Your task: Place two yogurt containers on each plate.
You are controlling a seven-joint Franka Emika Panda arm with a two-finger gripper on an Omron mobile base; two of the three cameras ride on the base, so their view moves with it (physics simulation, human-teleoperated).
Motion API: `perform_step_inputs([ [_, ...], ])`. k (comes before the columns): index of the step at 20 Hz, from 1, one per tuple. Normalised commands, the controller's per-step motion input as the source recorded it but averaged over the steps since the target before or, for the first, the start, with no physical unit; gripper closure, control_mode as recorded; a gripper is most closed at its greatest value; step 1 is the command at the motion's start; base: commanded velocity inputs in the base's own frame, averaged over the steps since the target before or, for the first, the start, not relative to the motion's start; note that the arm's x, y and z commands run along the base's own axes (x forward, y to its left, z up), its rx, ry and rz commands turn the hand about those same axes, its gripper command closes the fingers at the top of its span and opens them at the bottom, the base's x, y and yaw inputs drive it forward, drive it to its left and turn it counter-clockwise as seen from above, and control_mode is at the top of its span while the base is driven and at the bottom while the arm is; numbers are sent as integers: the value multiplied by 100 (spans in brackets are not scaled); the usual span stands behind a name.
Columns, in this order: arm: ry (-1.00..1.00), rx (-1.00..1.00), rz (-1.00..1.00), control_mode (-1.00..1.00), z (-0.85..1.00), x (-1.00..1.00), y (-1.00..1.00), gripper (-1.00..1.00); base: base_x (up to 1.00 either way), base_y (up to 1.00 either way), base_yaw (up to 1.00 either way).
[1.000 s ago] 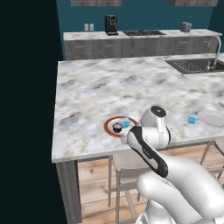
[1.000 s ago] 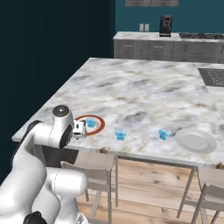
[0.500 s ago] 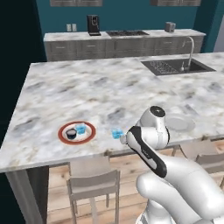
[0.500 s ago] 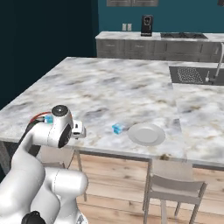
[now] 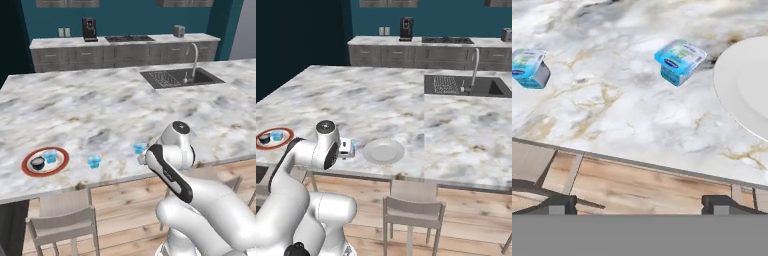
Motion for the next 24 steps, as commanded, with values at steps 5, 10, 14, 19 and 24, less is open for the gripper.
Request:
perform_step_inputs([
  [5,0,0,0,100,0,0,0,-100,70,-20,0],
  [10,0,0,0,100,0,0,0,-100,80,-6,3],
  [14,0,0,0,100,0,0,0,-100,51,-1,4],
  [19,0,0,0,100,0,0,0,-100,0,0,0],
  [24,0,0,0,100,0,0,0,-100,0,0,0],
])
